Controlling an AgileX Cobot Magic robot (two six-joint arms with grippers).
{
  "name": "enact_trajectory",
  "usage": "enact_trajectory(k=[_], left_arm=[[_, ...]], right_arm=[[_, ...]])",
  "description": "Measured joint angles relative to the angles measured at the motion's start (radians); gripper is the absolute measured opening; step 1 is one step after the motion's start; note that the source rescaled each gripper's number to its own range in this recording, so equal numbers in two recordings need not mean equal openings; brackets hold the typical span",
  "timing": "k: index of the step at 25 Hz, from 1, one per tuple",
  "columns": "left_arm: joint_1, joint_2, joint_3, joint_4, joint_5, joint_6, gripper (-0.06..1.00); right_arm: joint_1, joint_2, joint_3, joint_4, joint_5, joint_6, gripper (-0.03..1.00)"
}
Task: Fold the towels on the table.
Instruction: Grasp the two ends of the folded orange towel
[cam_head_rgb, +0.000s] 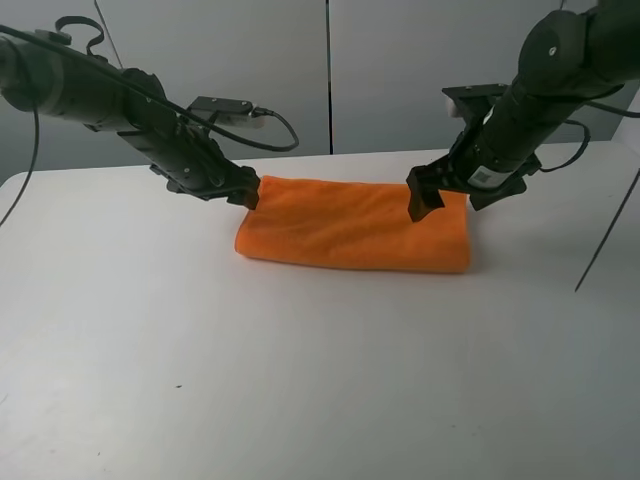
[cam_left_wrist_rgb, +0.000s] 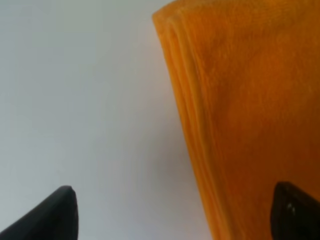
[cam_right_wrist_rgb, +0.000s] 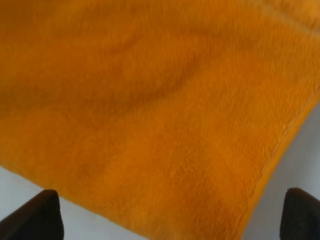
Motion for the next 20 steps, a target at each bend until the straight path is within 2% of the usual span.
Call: enact_trajectory(k=[6, 13, 20], left_arm=[[0.0, 0.06, -0.004, -0.004, 0.001, 0.0, 0.98], [-0.002, 0.089, -0.009, -0.026, 0.028, 0.0, 0.99], [-0.004, 0.089, -0.013, -0.053, 0.102, 0.0, 0.99]], right_arm=[[-0.021, 0.041, 0.0, 0.045, -0.003, -0.015, 0.93], [-0.102, 0.048, 0.0, 0.175, -0.021, -0.022, 0.93], [-0.174, 0.051, 0.0, 0.308, -0.021, -0.113, 0.93]])
